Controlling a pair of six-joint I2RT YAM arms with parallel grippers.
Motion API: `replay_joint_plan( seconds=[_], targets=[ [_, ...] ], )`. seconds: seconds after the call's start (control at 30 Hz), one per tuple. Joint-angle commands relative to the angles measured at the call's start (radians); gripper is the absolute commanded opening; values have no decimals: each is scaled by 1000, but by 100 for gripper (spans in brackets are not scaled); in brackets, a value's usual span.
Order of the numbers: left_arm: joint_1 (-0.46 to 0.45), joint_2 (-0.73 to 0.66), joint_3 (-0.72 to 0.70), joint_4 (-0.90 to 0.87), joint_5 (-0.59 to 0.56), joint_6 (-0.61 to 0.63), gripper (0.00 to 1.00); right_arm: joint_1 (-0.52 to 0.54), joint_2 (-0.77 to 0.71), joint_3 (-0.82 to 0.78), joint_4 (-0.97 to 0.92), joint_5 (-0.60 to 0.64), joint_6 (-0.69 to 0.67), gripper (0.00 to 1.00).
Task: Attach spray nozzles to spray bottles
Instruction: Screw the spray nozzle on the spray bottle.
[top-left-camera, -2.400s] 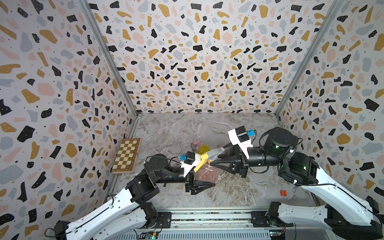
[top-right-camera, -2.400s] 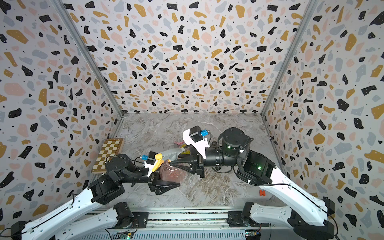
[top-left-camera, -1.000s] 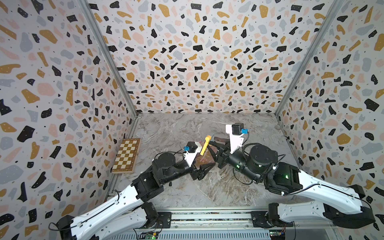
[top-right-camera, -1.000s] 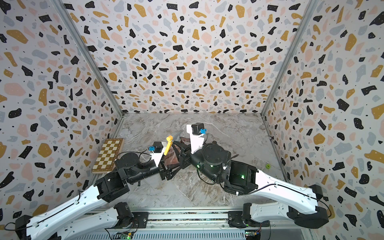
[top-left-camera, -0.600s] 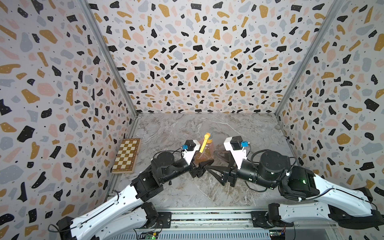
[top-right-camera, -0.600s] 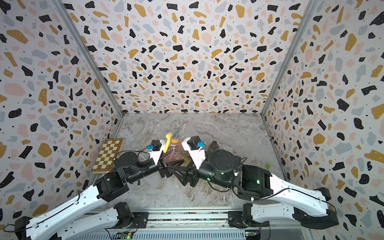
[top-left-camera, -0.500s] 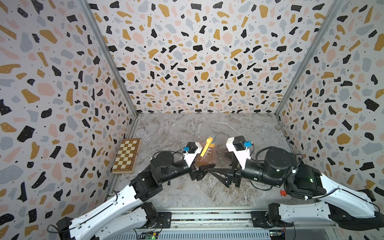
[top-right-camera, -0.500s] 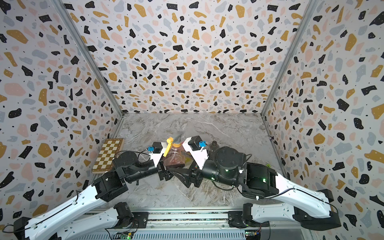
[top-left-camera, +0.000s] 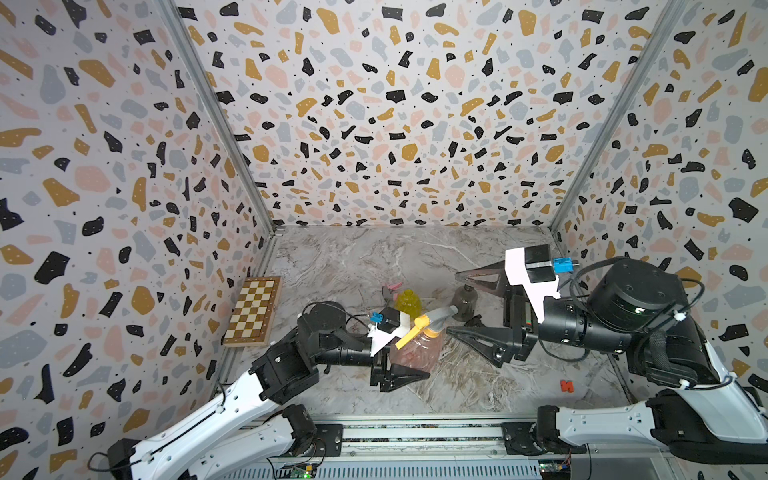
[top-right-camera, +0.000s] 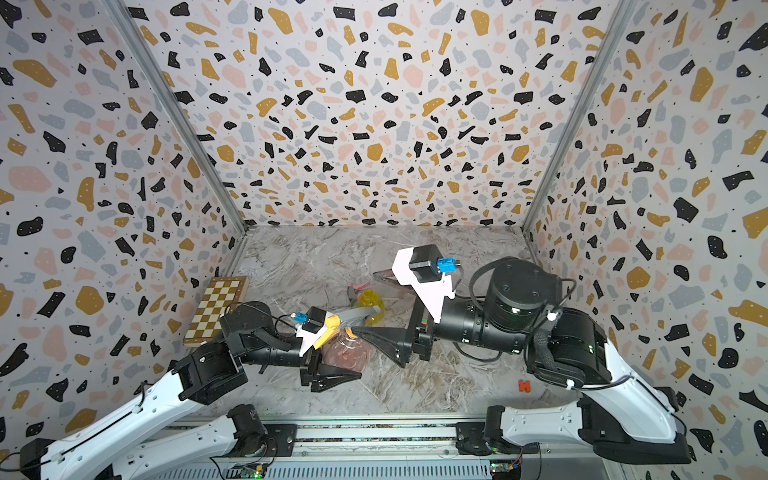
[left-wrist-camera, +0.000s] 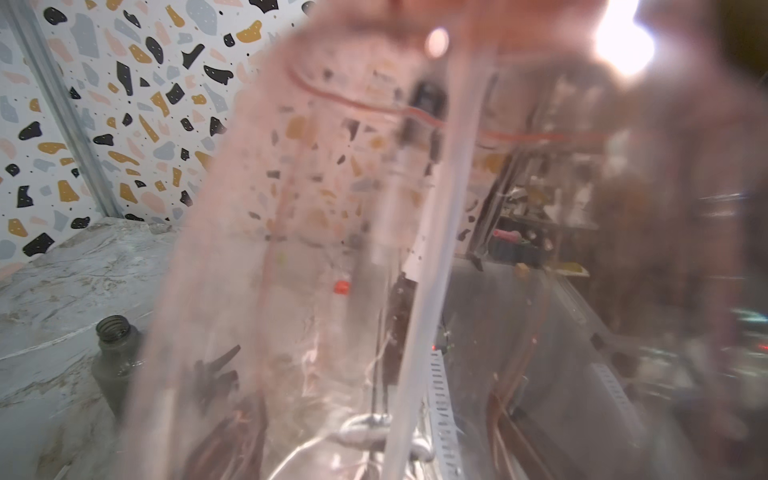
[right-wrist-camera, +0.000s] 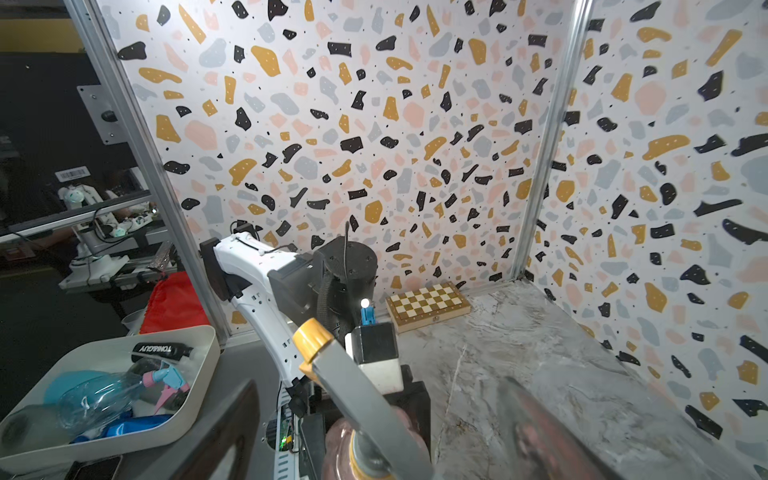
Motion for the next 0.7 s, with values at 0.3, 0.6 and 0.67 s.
replay_joint_plan(
  seconds=[0.3,0.6,0.67],
  targets=[
    [2,-13,40,28,-17,8,0,-1,101,61,-107,-79,-11,56],
    [1,-36,0,115,-332,-41,0,0,133,16,-68,40,147,24],
    [1,-33,-10,134,-417,-55,0,0,137,-14,-50,84,196,16]
  ],
)
